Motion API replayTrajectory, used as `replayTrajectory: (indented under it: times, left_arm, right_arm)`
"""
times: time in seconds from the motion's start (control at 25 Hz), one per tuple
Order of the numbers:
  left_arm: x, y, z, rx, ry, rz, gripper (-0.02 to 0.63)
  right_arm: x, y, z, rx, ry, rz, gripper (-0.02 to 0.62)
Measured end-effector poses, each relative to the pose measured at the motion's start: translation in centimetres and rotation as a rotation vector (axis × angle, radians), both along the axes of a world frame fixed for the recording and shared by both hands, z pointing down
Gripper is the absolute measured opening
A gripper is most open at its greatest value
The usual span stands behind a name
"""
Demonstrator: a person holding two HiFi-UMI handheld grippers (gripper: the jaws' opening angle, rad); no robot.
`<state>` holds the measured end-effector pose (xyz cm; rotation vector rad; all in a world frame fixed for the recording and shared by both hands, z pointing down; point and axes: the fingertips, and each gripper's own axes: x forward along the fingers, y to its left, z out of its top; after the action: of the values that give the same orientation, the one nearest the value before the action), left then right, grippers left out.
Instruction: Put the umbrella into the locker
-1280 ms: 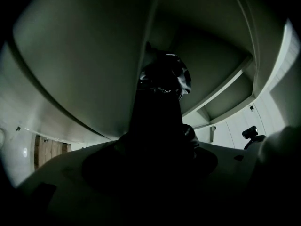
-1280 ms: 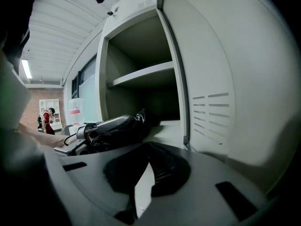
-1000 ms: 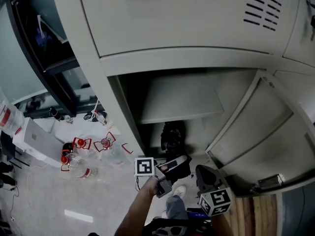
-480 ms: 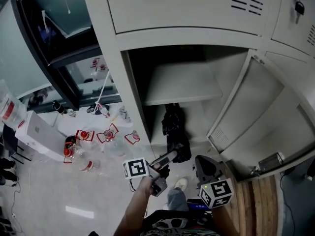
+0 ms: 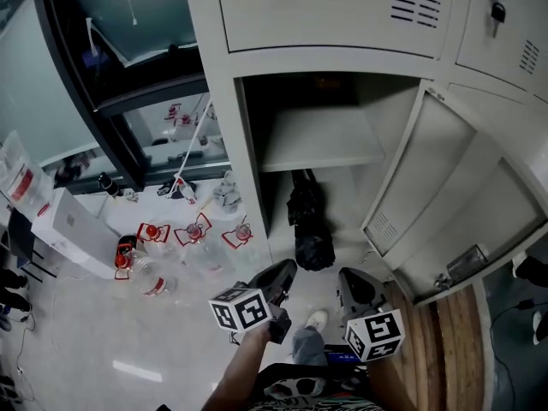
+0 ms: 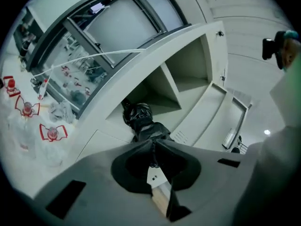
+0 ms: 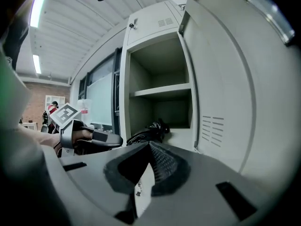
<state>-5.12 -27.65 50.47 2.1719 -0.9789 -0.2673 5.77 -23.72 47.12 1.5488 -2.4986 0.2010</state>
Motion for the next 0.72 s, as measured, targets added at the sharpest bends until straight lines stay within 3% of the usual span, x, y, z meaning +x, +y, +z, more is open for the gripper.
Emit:
replayTrajectory:
  times: [0.24,0.72]
  left_arm:
    - [0.6,1.4,-1.4,0.093,-0.088,0.010,0.025]
    - [1.0,2.5,-1.8,0.092,-0.071,0.016,0.020]
  right_arm:
    - [0.3,1.3,-0.3,0.014,0.008,0.018,0.000]
    - [1.1,2.4,-0.5,0.022,0.002,0.031,0.000]
